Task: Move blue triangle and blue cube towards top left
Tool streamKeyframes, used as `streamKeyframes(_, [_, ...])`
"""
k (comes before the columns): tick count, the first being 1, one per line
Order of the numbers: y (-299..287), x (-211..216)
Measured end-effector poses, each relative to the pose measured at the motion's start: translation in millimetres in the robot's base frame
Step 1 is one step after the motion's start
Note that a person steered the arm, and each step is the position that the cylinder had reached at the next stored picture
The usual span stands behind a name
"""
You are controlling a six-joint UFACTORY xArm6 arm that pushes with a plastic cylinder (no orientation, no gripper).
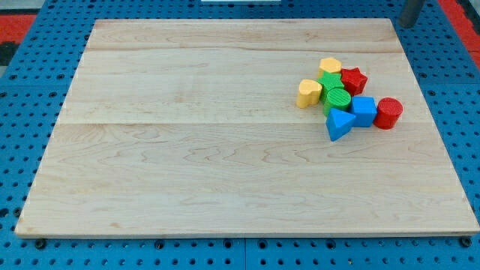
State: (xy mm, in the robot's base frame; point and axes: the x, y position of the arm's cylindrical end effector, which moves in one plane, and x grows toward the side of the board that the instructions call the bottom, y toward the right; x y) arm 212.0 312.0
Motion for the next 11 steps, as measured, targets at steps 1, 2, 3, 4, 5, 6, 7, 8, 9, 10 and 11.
streamKeyframes(1, [8.1, 3.5])
streamKeyframes(2, [8.9, 6.9])
streamKeyframes(3, [23.0, 39.2])
streamKeyframes(4, [17.7, 78.2])
streamKeyframes(5, [3.0, 114.7])
streamKeyframes(6, [-27.4, 150.3])
streamKeyframes(7, [-84.0, 185.2])
streamKeyframes(8, [-102.0, 207.2])
streamKeyframes(9, [-130.3, 218.6])
streamKeyframes(10, [-160.0, 248.7])
streamKeyframes(11, [-169.2, 272.1])
